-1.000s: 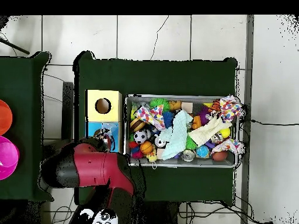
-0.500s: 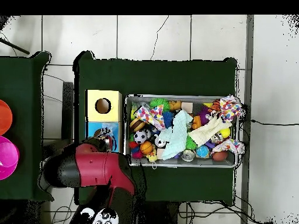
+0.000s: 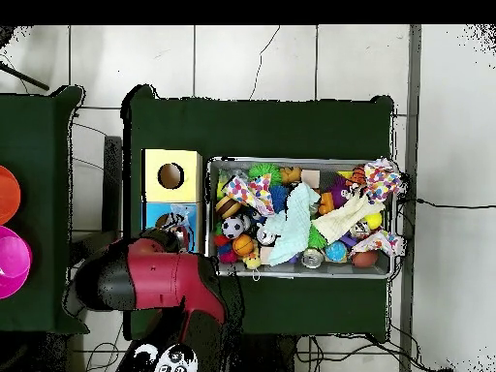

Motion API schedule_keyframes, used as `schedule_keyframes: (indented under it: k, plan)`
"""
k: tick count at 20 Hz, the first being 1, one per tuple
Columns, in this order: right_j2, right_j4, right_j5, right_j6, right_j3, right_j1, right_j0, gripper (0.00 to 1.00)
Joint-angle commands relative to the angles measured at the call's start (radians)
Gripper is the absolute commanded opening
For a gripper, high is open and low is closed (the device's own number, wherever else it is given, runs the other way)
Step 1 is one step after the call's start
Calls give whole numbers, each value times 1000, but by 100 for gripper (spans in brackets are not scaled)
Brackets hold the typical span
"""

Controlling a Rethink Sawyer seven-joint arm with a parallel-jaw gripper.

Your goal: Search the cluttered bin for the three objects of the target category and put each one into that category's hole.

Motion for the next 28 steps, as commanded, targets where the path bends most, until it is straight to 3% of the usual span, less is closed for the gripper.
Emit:
schedule_keyframes:
  k: [1,10,28]
  plan:
    - [1,35,-56,275,48,45,3,0]
    - [45,43,-115,265,89,42,-33,0]
    - [31,44,-141,268,100,61,-22,0]
